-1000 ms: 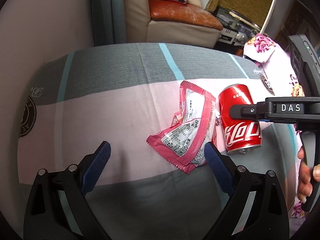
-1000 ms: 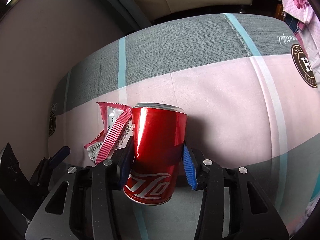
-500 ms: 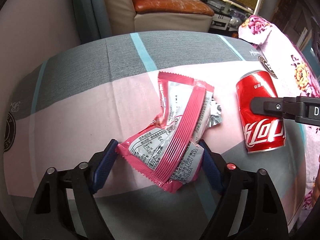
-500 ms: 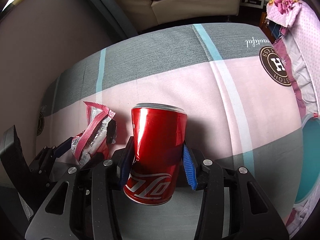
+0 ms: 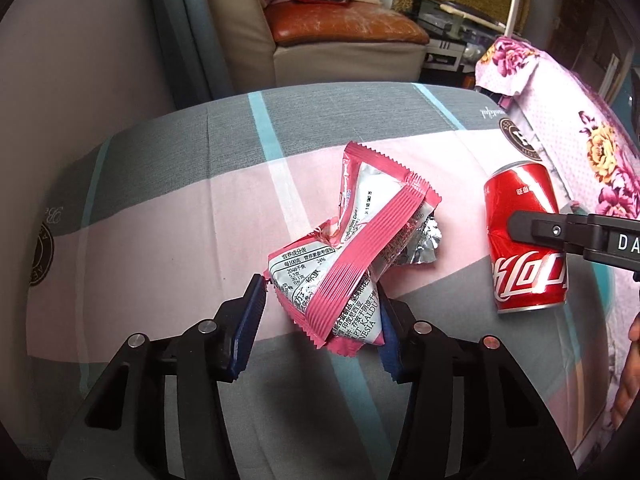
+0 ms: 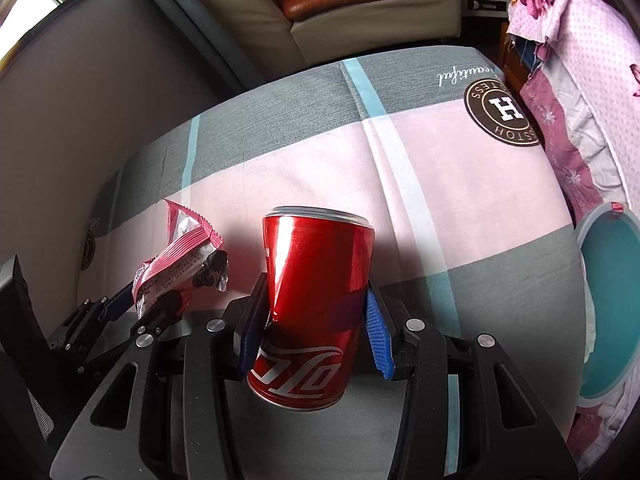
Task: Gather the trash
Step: 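Carry the can and wrappers over the teal bin and release both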
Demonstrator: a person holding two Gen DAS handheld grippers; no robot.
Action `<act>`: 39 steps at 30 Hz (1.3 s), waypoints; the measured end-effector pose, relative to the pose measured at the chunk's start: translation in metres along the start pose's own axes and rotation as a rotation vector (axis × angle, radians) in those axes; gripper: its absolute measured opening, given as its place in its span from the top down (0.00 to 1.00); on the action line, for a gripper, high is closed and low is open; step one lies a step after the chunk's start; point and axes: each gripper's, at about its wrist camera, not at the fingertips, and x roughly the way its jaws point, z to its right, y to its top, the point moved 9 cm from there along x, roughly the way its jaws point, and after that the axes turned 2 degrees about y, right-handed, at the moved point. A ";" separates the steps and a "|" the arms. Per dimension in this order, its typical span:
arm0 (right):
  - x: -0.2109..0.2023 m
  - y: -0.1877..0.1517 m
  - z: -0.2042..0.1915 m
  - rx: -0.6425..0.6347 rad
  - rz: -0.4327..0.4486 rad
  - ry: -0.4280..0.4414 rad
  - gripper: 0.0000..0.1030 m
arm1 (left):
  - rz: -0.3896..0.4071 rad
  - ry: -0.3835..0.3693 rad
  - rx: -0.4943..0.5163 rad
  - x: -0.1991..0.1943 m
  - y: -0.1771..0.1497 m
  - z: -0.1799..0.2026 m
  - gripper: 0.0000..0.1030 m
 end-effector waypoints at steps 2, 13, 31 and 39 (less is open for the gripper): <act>-0.010 -0.003 0.013 0.022 0.014 0.008 0.58 | 0.005 -0.007 0.013 -0.006 -0.001 0.014 0.50; -0.077 -0.024 0.094 0.127 0.126 0.024 0.58 | 0.025 -0.050 0.122 -0.037 0.000 0.114 0.50; -0.161 -0.079 0.248 0.338 0.307 -0.028 0.58 | -0.022 -0.105 0.330 -0.039 -0.031 0.279 0.49; -0.164 -0.089 0.291 0.410 0.331 -0.048 0.58 | -0.037 -0.104 0.407 -0.028 -0.035 0.319 0.49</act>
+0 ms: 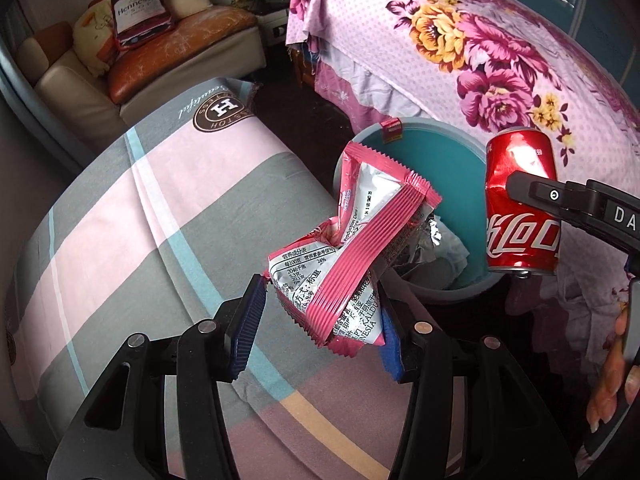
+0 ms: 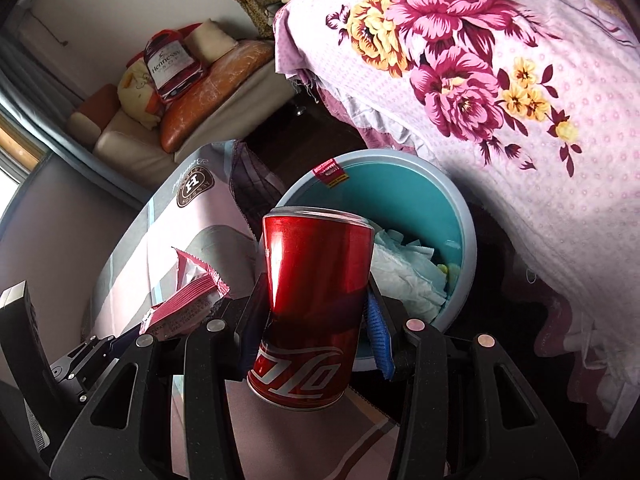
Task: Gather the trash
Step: 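Carry the can and wrappers over the teal bin and release both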
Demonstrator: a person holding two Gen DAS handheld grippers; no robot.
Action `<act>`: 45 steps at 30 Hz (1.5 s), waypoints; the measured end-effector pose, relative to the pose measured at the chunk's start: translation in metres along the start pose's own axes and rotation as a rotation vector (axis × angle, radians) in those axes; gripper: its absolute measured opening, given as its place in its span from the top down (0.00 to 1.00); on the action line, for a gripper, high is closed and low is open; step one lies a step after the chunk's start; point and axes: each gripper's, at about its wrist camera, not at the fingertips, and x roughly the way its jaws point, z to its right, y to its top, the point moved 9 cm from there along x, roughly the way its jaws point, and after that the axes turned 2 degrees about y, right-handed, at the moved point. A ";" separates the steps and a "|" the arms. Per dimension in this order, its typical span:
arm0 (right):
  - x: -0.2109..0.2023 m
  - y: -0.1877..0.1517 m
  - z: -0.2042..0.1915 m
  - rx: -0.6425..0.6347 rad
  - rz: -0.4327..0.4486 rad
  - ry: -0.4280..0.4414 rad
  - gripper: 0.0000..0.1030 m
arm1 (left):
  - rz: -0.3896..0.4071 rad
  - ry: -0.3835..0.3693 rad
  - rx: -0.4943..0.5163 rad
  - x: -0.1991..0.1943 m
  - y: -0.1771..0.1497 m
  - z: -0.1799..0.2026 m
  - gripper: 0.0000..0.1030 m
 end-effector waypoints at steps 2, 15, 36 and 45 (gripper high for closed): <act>0.001 0.002 0.006 0.008 0.005 -0.008 0.58 | -0.006 -0.004 0.013 0.004 0.003 0.007 0.49; 0.013 0.006 0.039 0.041 -0.012 -0.064 0.58 | -0.029 -0.044 0.059 0.028 0.022 0.036 0.48; 0.028 0.009 0.039 0.026 -0.035 -0.116 0.58 | -0.027 -0.056 -0.007 0.032 0.029 0.021 0.13; 0.030 0.011 0.040 0.023 -0.041 -0.143 0.58 | -0.013 -0.078 -0.023 0.028 0.031 0.020 0.11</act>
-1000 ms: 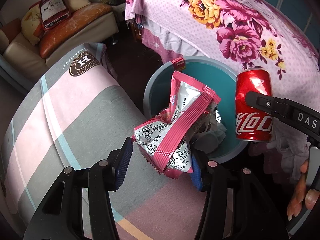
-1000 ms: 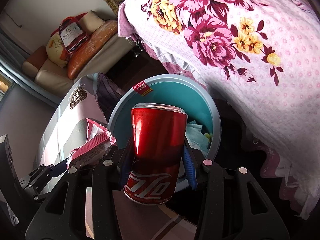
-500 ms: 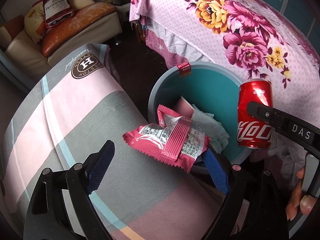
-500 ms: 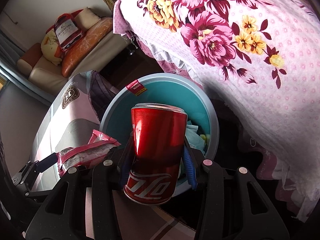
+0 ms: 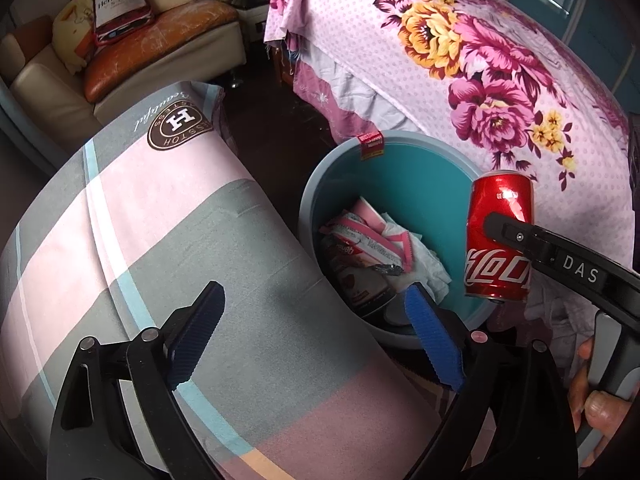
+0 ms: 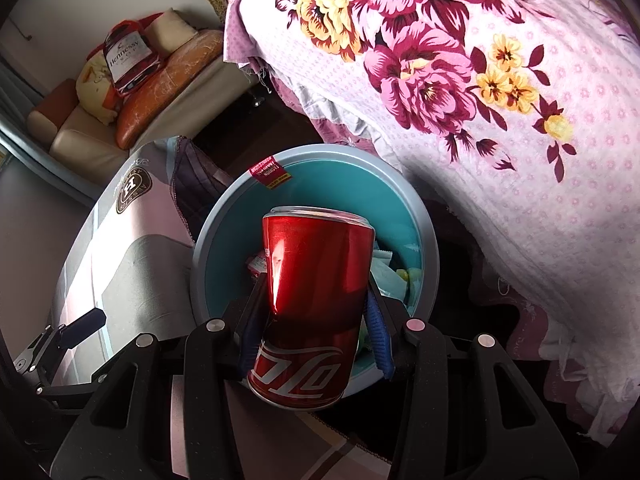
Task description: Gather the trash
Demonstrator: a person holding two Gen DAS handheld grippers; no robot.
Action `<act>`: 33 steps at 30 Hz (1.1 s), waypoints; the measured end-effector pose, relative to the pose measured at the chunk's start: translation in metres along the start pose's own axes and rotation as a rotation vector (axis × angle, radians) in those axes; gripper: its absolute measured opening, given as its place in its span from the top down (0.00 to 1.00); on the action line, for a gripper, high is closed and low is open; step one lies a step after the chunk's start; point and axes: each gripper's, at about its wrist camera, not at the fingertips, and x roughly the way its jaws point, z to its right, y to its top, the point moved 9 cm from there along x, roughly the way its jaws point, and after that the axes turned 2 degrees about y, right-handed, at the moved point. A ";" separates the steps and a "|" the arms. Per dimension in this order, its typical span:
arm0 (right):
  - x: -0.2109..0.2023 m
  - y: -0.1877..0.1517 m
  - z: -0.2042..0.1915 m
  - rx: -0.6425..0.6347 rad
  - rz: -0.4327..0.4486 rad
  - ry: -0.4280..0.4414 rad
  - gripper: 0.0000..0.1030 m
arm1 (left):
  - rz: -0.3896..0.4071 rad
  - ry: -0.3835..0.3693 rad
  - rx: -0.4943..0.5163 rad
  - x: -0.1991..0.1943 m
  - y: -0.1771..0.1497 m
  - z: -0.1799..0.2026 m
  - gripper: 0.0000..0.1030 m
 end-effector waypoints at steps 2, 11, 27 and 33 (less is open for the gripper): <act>0.001 0.000 -0.001 0.001 -0.002 -0.005 0.57 | -0.002 -0.005 -0.005 0.000 -0.001 -0.001 0.10; -0.002 -0.003 -0.015 -0.028 0.003 -0.019 0.32 | -0.009 -0.031 -0.057 -0.004 -0.011 -0.013 0.10; -0.043 -0.035 -0.048 -0.155 0.007 -0.089 0.12 | -0.008 -0.052 -0.191 -0.033 -0.041 -0.054 0.10; -0.068 -0.047 -0.069 -0.222 0.027 -0.105 0.10 | 0.031 -0.029 -0.252 -0.059 -0.054 -0.078 0.10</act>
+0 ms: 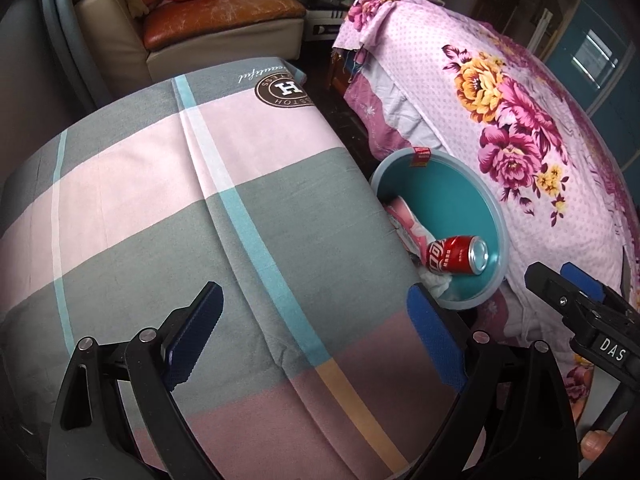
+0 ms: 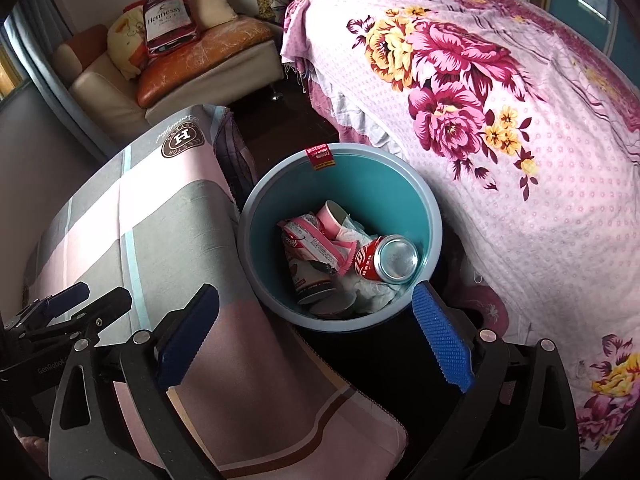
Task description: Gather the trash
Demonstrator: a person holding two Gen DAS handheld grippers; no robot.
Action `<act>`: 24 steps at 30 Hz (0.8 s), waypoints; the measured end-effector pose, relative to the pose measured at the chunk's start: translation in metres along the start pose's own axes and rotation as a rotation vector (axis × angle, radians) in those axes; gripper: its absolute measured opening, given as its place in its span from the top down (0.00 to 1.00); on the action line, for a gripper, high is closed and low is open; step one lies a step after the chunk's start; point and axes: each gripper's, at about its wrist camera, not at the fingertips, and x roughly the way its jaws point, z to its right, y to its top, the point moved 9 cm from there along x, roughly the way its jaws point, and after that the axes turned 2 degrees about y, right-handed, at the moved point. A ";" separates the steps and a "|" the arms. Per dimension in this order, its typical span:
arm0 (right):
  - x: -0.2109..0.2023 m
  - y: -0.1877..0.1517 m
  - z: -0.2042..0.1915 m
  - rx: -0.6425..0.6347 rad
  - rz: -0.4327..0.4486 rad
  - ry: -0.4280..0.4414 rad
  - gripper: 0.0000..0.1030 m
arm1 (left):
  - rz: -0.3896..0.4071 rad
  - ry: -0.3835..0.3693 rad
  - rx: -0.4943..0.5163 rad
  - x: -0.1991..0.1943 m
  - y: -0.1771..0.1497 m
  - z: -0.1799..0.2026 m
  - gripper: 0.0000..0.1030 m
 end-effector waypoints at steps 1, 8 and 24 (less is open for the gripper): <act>-0.004 -0.002 -0.003 -0.011 0.002 -0.003 0.09 | 0.008 0.005 -0.007 -0.004 -0.001 -0.005 0.10; -0.030 -0.018 -0.018 -0.079 0.015 -0.025 0.09 | 0.044 0.038 -0.035 -0.031 -0.014 -0.033 0.08; -0.066 -0.037 -0.027 -0.119 0.050 -0.036 0.07 | 0.052 0.073 -0.052 -0.055 -0.041 -0.052 0.04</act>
